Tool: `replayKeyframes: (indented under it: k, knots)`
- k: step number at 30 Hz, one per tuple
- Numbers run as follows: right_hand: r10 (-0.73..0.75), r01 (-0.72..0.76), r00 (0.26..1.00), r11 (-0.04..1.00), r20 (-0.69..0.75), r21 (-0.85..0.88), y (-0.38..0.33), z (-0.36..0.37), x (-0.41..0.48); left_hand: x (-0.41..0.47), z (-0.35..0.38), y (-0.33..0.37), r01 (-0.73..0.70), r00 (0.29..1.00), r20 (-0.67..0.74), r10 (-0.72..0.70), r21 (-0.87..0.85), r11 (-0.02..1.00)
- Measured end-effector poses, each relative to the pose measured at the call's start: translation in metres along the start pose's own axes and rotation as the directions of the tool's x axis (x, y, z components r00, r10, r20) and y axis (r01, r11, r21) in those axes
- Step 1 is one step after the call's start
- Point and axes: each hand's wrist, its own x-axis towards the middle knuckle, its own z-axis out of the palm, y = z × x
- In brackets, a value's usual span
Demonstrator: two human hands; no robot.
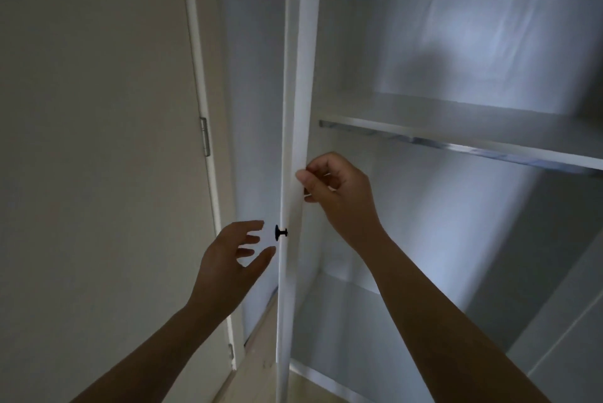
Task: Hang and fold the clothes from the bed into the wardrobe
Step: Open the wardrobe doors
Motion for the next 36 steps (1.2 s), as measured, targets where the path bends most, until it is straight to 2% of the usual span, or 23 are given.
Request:
replayKeyframes:
  k: [7, 10, 23, 29, 36]
  knots:
    - [-0.050, 0.051, 0.997, 0.999, 0.059, -0.014, -0.010, 0.069, 0.020, -0.014, -0.057, -0.027, 0.141, 0.979, -0.159, -0.129, 0.065, 0.988]
    - [-0.088, 0.091, 0.995, 0.992, 0.037, -0.087, -0.010, 0.090, 0.029, -0.016, -0.070, -0.034, 0.170, 0.970, -0.190, -0.148, 0.104, 0.980]
    - [-0.139, 0.169, 0.980, 0.960, 0.143, -0.222, -0.023, 0.209, 0.085, -0.035, -0.132, -0.068, 0.329, 0.891, -0.397, -0.221, 0.228, 0.916]
    - [-0.173, 0.189, 0.979, 0.968, 0.107, -0.163, -0.013, 0.216, 0.082, -0.043, -0.142, -0.075, 0.366, 0.862, -0.456, -0.224, 0.252, 0.896]
    - [-0.125, 0.149, 0.981, 0.976, 0.146, -0.161, -0.014, 0.208, 0.080, -0.046, -0.132, -0.064, 0.385, 0.842, -0.491, -0.224, 0.258, 0.886]
